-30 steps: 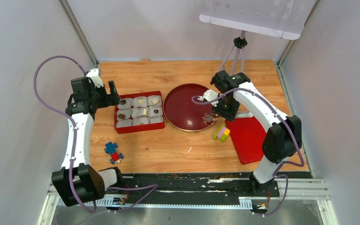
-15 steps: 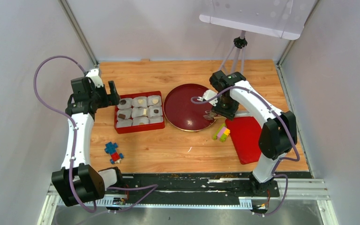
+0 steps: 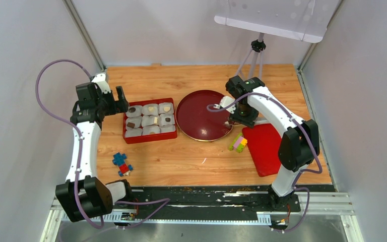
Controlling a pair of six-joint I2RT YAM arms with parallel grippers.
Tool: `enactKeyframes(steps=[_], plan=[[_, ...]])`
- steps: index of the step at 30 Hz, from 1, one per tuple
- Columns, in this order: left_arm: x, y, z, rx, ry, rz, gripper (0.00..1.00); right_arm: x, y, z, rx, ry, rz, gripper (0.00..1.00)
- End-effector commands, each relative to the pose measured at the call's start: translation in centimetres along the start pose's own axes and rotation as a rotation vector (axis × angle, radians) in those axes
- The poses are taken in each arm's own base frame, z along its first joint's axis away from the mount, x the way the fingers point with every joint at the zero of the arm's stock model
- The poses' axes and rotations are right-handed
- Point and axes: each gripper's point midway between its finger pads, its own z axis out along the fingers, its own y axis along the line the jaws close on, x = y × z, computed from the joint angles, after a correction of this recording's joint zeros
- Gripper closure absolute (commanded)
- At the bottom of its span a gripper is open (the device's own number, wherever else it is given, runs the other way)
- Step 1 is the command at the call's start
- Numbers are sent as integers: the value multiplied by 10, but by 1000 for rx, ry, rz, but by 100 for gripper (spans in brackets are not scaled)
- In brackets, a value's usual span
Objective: Pack the chocolate
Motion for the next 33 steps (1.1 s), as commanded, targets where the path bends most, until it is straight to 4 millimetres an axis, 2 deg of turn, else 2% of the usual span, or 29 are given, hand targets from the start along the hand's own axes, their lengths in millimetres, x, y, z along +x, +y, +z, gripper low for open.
enactKeyframes(steps=[1,6,8,11,15,21,26,28,33], plan=[[-11,-1,-4,9,-46,-5,0,5,-8,-5,39,21,-4,63],[-11,-2,-5,11,-50,-8,0,-2,-11,-7,39,-7,-1,77],[-12,-2,-5,11,-53,-8,0,-10,-14,-11,43,-39,3,81],[-13,-2,-5,10,-54,-8,0,-34,-22,-27,60,-137,6,86],[-20,1,-9,-6,-64,21,0,-79,-19,-53,21,-310,-3,92],[-37,19,-19,-97,-69,122,0,-157,5,-90,-63,-549,-85,95],[-44,32,-32,-160,-58,147,0,-224,32,-120,-192,-747,-133,96],[-43,34,-38,-170,-49,140,0,-245,43,-127,-248,-802,-144,96],[-43,43,-58,-221,-27,171,0,-290,74,-128,-309,-861,-199,95]])
